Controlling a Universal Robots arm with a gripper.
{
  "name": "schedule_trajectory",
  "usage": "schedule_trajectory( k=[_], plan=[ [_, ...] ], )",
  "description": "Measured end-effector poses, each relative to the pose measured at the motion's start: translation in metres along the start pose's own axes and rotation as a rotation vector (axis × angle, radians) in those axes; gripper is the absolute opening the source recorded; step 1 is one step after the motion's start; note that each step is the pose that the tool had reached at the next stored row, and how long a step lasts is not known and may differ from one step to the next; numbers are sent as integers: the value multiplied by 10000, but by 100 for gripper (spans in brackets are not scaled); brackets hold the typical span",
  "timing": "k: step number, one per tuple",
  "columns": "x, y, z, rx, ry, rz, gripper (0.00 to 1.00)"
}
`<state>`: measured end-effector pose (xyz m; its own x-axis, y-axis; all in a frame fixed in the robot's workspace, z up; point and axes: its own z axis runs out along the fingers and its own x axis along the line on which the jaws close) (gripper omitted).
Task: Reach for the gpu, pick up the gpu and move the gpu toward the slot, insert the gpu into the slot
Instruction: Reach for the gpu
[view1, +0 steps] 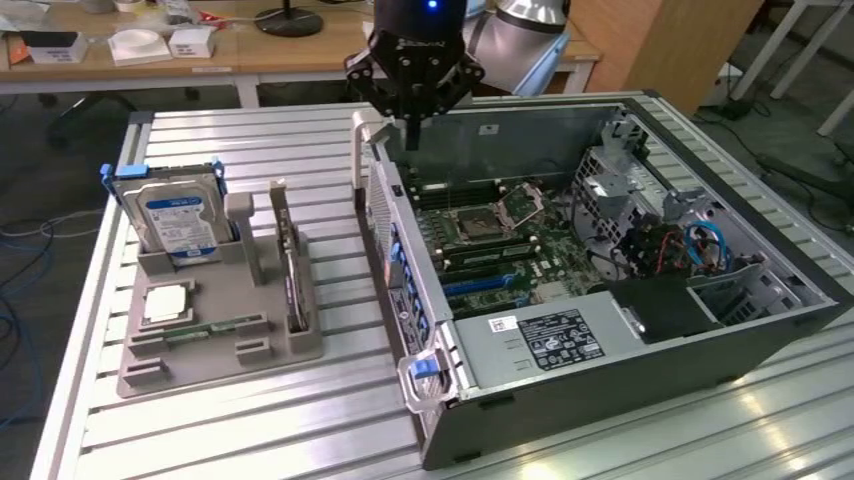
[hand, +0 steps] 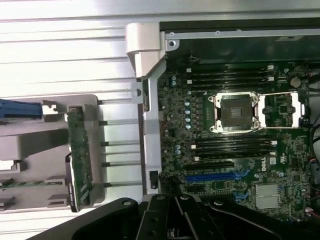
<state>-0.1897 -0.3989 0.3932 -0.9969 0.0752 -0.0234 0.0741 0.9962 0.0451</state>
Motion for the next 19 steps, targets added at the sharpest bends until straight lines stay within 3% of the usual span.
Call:
schedule_trajectory(
  k=[19],
  plan=[
    [801, -60, -20, 0, 0, 0, 10]
  ],
)
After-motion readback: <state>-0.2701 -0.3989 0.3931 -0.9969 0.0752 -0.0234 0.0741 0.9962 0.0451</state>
